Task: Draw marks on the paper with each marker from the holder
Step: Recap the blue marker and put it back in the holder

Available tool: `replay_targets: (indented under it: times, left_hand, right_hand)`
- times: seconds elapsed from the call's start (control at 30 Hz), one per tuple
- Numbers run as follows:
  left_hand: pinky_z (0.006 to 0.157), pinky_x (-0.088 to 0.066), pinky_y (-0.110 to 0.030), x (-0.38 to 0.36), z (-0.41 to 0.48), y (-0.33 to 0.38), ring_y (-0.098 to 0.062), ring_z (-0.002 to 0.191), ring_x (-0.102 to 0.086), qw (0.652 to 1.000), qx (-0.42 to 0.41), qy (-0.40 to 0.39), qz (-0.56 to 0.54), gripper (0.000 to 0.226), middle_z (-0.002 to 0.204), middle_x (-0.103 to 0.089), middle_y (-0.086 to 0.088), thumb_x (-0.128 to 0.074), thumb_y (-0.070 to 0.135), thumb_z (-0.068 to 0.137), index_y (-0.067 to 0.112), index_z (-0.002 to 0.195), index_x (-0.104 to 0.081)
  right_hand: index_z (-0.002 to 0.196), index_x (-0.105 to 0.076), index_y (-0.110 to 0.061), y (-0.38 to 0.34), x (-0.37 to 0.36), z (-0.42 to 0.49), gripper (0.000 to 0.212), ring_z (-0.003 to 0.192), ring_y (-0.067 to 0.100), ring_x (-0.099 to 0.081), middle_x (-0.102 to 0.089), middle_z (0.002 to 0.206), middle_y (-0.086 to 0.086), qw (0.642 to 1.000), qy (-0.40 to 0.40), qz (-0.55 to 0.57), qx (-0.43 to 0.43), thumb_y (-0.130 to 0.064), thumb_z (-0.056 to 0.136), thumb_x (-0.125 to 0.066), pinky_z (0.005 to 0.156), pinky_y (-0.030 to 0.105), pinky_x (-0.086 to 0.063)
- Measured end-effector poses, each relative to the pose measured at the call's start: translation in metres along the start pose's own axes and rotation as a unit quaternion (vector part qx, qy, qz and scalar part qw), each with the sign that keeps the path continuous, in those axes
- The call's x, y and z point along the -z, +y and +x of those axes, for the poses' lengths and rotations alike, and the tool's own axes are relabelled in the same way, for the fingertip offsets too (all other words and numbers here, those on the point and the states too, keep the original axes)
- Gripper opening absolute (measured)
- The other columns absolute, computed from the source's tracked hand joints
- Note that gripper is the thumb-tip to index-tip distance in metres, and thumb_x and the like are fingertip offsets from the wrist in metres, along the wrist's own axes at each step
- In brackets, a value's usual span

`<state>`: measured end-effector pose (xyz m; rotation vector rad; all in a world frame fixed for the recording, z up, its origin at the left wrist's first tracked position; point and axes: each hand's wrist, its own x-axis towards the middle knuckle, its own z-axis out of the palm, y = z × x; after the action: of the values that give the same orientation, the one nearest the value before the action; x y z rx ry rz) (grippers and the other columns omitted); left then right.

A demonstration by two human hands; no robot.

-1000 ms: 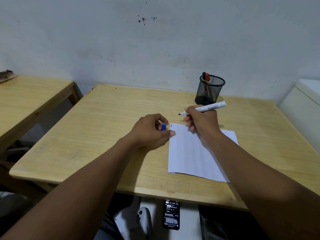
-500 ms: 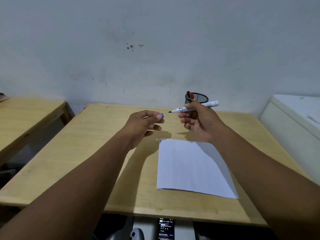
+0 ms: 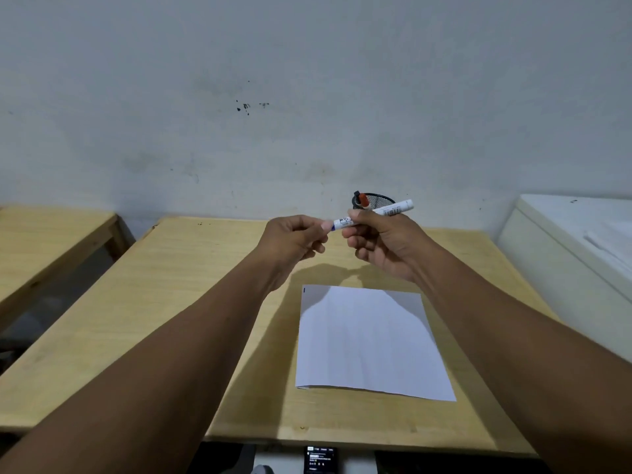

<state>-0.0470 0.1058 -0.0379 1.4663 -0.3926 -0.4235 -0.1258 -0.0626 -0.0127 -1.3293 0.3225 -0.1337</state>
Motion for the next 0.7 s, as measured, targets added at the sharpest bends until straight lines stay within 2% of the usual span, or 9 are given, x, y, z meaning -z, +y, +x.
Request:
replay_targets:
  times: [0.13, 0.2, 0.3, 0.4, 0.47, 0.53, 0.6, 0.7]
  left_hand:
    - [0.065, -0.051, -0.024, -0.013, 0.015, 0.016, -0.016, 0.059, -0.061, 0.999, -0.015, -0.005, -0.034, 0.012, 0.070, -0.064, -0.004, -0.076, 0.018, 0.089, 0.006, 0.087, -0.073]
    - [0.066, -0.052, -0.025, -0.014, 0.020, 0.018, -0.015, 0.060, -0.063, 1.000, -0.019, -0.010, -0.004, 0.013, 0.072, -0.066, -0.003, -0.076, 0.021, 0.089, 0.008, 0.088, -0.074]
    - [0.064, -0.049, -0.026, -0.018, 0.032, 0.024, -0.014, 0.058, -0.062, 0.996, -0.056, 0.018, 0.060, 0.013, 0.072, -0.068, -0.002, -0.078, 0.023, 0.088, 0.010, 0.086, -0.075]
    - [0.055, -0.045, -0.020, -0.028, 0.053, 0.038, -0.014, 0.056, -0.065, 0.976, -0.120, 0.073, 0.164, 0.014, 0.071, -0.069, -0.003, -0.080, 0.023, 0.084, 0.010, 0.084, -0.075]
    - [0.053, -0.047, -0.018, -0.034, 0.066, 0.047, -0.019, 0.064, -0.070, 0.958, -0.150, 0.095, 0.223, 0.015, 0.075, -0.073, -0.006, -0.080, 0.024, 0.084, 0.010, 0.085, -0.076]
    - [0.065, -0.054, -0.026, -0.040, 0.081, 0.051, -0.023, 0.076, -0.073, 0.938, -0.177, 0.096, 0.283, 0.016, 0.080, -0.077, -0.009, -0.079, 0.028, 0.083, 0.012, 0.086, -0.077]
    - [0.071, -0.051, -0.026, -0.049, 0.092, 0.051, -0.019, 0.077, -0.068, 0.917, -0.197, 0.088, 0.335, 0.016, 0.078, -0.075, -0.006, -0.080, 0.030, 0.083, 0.015, 0.087, -0.078]
    - [0.069, -0.048, -0.027, -0.059, 0.106, 0.050, -0.014, 0.079, -0.062, 0.892, -0.216, 0.076, 0.390, 0.014, 0.078, -0.071, 0.002, -0.078, 0.033, 0.084, 0.020, 0.089, -0.075]
  right_hand:
    - [0.089, -0.068, -0.008, -0.022, 0.009, 0.006, 0.013, 0.053, 0.012, -0.064, -0.069, 0.069, 0.007, 1.000, -0.005, 0.015, 0.010, -0.019, 0.097, -0.070, 0.057, 0.025, -0.043]
    - [0.096, -0.068, -0.006, -0.029, 0.014, 0.009, 0.016, 0.053, 0.013, -0.063, -0.069, 0.072, 0.009, 1.000, -0.013, -0.010, 0.001, -0.022, 0.097, -0.070, 0.056, 0.024, -0.043]
    - [0.102, -0.065, -0.007, -0.037, 0.024, 0.015, 0.035, 0.054, 0.015, -0.065, -0.071, 0.075, 0.010, 0.988, -0.014, -0.149, -0.043, -0.040, 0.094, -0.071, 0.052, 0.024, -0.045]
    - [0.105, -0.066, -0.004, -0.052, 0.042, 0.022, 0.054, 0.055, 0.019, -0.066, -0.074, 0.077, 0.014, 0.951, 0.034, -0.300, -0.073, -0.053, 0.086, -0.075, 0.051, 0.026, -0.045]
    - [0.106, -0.067, 0.001, -0.063, 0.055, 0.027, 0.050, 0.053, 0.020, -0.066, -0.074, 0.076, 0.016, 0.916, 0.059, -0.392, -0.057, -0.046, 0.089, -0.075, 0.050, 0.025, -0.043]
    - [0.107, -0.067, 0.006, -0.073, 0.066, 0.032, 0.041, 0.055, 0.022, -0.067, -0.075, 0.079, 0.018, 0.888, 0.067, -0.453, -0.035, -0.033, 0.095, -0.071, 0.049, 0.024, -0.043]
    - [0.108, -0.068, 0.007, -0.077, 0.072, 0.038, 0.036, 0.060, 0.025, -0.069, -0.078, 0.088, 0.021, 0.872, 0.073, -0.483, -0.017, -0.027, 0.097, -0.068, 0.049, 0.025, -0.045]
    - [0.107, -0.068, 0.005, -0.076, 0.075, 0.048, 0.029, 0.065, 0.028, -0.071, -0.079, 0.096, 0.022, 0.859, 0.073, -0.506, -0.004, -0.022, 0.097, -0.066, 0.051, 0.026, -0.046]
